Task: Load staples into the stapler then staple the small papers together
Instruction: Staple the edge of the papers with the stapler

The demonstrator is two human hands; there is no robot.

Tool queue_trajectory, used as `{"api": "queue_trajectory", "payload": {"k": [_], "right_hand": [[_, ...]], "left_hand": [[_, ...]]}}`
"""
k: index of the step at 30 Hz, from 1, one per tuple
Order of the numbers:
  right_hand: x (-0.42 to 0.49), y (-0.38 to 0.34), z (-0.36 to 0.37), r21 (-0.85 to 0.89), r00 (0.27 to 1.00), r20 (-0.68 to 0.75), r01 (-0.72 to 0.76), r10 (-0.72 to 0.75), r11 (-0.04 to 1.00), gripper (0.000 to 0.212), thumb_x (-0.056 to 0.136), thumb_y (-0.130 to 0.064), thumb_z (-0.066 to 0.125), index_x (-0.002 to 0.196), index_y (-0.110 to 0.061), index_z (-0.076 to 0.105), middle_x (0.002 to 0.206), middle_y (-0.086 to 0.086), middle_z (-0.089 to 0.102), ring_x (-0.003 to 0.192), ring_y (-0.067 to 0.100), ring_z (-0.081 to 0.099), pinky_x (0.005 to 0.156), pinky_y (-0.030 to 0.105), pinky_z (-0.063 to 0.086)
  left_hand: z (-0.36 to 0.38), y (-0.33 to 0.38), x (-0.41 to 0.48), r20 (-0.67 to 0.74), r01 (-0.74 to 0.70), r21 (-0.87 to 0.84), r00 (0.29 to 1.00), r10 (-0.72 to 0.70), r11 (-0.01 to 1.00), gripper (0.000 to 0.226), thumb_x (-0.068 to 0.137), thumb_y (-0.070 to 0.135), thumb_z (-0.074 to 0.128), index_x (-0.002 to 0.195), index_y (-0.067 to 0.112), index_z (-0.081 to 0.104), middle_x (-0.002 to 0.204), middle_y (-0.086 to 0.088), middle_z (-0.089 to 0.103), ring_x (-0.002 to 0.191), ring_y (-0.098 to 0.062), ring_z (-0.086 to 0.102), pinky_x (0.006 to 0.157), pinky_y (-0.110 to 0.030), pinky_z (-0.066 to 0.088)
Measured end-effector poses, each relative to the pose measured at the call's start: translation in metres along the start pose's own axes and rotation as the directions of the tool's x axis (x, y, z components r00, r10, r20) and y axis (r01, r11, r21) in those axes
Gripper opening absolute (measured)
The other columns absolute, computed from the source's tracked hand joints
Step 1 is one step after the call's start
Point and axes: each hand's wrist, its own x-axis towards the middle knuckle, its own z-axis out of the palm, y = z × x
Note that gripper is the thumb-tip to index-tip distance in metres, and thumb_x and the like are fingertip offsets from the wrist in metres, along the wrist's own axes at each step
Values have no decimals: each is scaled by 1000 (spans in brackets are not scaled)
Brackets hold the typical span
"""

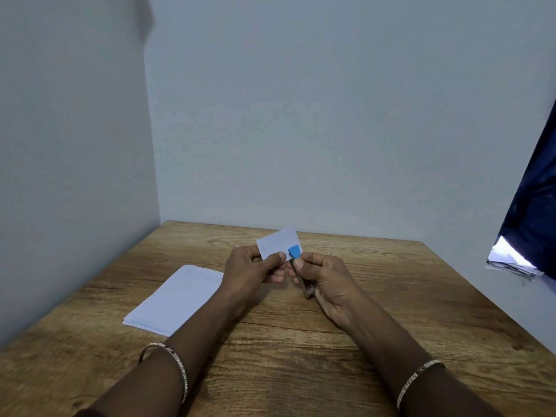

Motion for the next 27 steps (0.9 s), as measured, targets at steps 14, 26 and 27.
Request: {"api": "queue_trajectory", "payload": {"k": [14,26,27], "right_hand": [[0,2,2,-79,996,-90,13,-20,997,17,89,-1,70,105,5,71,82,14,72,72,17,63,74,32,51],[-2,-6,4,54,994,-73,-74,78,996,25,90,-17,61,104,-1,74,79,3,64,56,14,61,52,27,45],[-2,-5,4,40,995,-59,-79,81,996,24,91,-16,61,104,-2,75,80,4,64,57,14,62,54,28,45]], "left_hand": [[1,-2,2,-10,29,12,1000,-28,1000,18,91,18,73,93,1,77,75,-13,79,65,-21,75,62,-27,60],[-6,-3,8,-118,59,20,991,-56,998,34,85,22,79,52,19,73,55,11,68,53,-8,61,62,-27,55],[-7,-2,7,-115,52,19,992,-49,998,31,84,20,79,54,18,73,54,10,66,52,-9,58,59,-25,52]]}}
